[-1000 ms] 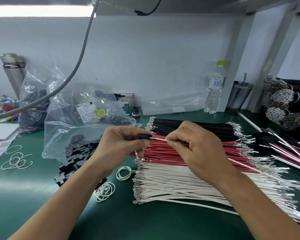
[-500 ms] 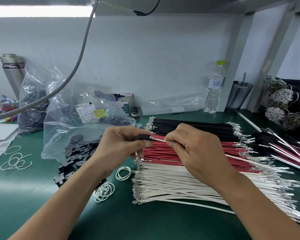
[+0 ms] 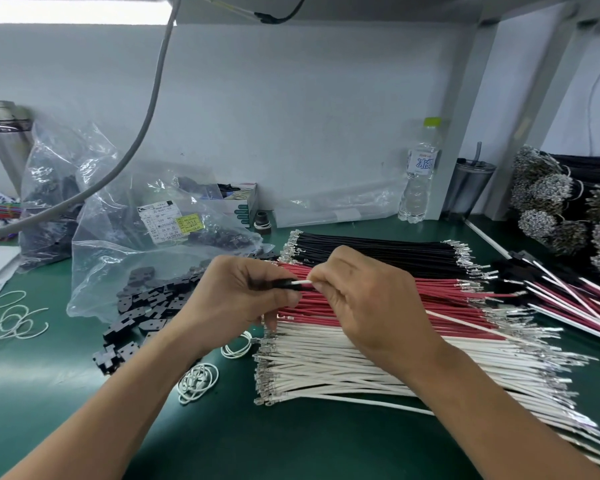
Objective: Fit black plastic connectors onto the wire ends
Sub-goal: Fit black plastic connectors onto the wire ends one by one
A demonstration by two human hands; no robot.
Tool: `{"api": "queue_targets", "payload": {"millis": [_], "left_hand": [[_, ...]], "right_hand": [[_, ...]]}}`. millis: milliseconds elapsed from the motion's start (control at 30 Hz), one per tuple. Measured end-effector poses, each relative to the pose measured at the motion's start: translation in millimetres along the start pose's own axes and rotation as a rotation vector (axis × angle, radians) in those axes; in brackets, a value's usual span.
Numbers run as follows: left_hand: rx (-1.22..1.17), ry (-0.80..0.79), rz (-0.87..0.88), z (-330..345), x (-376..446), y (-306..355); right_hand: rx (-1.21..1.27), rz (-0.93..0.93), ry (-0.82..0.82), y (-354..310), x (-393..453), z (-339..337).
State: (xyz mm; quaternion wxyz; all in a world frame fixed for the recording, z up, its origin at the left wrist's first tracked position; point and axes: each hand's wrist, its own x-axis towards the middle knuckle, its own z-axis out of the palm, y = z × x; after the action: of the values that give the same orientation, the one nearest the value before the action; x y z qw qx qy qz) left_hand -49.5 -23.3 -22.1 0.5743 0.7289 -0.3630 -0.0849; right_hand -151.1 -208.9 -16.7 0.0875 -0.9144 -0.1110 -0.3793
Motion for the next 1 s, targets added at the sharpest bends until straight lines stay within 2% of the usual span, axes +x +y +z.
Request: {"api": "queue_targets", "payload": {"millis": [133, 467, 633, 767, 933, 1000], "left_hand": [[-0.059, 0.000, -0.014, 1, 1, 3], [0.074, -0.023, 0.033, 1, -2, 5], [-0.091, 0.050, 0.040, -7, 0, 12], [-0.231, 0.132, 0.034, -14, -2, 14], [-0.121, 0.183, 0.064, -19, -5, 23], [0.023, 0.184, 0.103, -24, -7, 29]], "right_hand": [[0.048, 0.069, 0.045, 8, 1, -2], [-0.070, -0.098, 0.030, 6, -5, 6], [-0.093, -0.053, 0.183, 11, 8, -3], [-0.036, 0.065, 0.016, 17, 3, -10], [-0.238, 0.040, 0.252, 46, 9, -67], [-0.367, 0.106, 0.256, 74, 3, -100]]}}
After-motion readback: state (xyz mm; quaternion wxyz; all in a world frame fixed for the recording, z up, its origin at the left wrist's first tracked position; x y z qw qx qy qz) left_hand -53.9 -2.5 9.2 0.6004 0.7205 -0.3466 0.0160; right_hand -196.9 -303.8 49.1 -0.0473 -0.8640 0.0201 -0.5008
